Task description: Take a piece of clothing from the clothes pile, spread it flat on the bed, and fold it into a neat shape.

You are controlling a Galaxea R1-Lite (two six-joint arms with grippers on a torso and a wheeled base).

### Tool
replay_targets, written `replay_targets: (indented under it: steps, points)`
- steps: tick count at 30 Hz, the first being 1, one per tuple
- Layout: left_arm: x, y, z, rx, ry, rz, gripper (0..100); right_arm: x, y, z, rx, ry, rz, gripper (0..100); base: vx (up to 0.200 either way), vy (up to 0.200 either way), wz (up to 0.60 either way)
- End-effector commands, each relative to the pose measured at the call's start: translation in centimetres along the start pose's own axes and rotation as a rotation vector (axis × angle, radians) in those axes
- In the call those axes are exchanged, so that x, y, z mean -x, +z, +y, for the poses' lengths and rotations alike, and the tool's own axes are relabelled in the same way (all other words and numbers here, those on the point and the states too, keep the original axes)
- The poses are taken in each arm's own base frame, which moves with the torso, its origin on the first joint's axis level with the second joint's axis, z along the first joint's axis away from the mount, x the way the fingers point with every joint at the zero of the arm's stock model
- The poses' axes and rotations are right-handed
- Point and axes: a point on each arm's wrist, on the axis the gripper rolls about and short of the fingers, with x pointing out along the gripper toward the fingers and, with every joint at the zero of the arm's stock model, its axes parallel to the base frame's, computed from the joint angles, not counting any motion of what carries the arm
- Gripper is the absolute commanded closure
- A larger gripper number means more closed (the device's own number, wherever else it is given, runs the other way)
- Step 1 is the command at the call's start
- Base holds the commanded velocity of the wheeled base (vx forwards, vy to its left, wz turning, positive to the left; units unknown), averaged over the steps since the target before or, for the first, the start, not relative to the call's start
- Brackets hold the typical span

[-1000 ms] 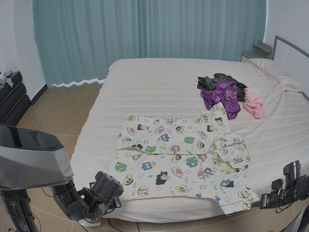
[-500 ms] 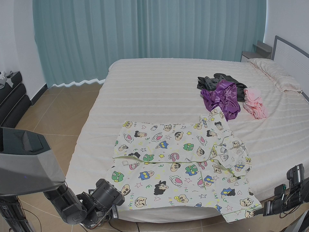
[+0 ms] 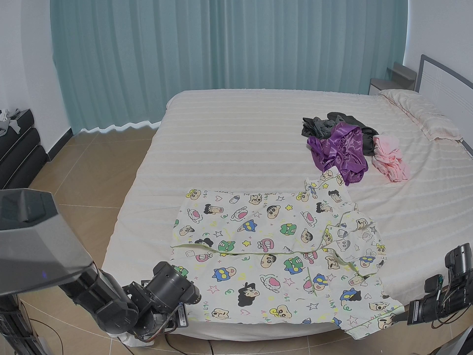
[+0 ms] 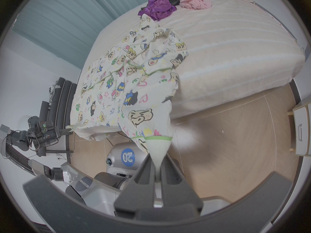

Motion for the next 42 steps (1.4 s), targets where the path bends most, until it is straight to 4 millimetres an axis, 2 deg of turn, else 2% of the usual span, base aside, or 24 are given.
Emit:
replay_targets:
  steps: [1, 4, 8, 20, 28, 38, 42]
  points:
    - [2.1, 3.1, -0.8, 0.063, -0.055, -0.061, 100, 1.2, 1.8, 0.7, 0.014, 0.033, -0.077, 100, 0.000, 0.000, 0.00]
    - [2.8, 4.7, -1.0, 0.091, -0.067, -0.061, 100, 2.1, 3.6, 1.3, -0.013, 0.069, -0.106, 100, 0.000, 0.000, 0.00]
    - [2.6, 6.2, -1.1, 0.123, -0.066, -0.066, 100, 2.4, 5.0, 1.6, -0.016, 0.076, -0.113, 100, 0.000, 0.000, 0.00]
    - [1.4, 9.8, -1.2, 0.192, -0.106, 0.013, 100, 0.4, 7.9, 1.2, -0.038, 0.068, -0.067, 100, 0.000, 0.000, 0.00]
    - [-0.2, 12.7, -1.4, 0.247, -0.095, -0.001, 100, -0.5, 11.0, 0.9, -0.077, 0.066, -0.088, 100, 0.000, 0.000, 0.00]
    - [-2.1, 14.7, -1.8, 0.286, -0.094, -0.021, 100, -1.4, 13.4, 0.9, -0.080, 0.070, -0.106, 100, 0.000, 0.000, 0.00]
    - [-3.4, 15.9, -1.8, 0.323, -0.088, -0.028, 100, -1.6, 14.8, 0.9, -0.095, 0.073, -0.128, 100, 0.000, 0.000, 0.00]
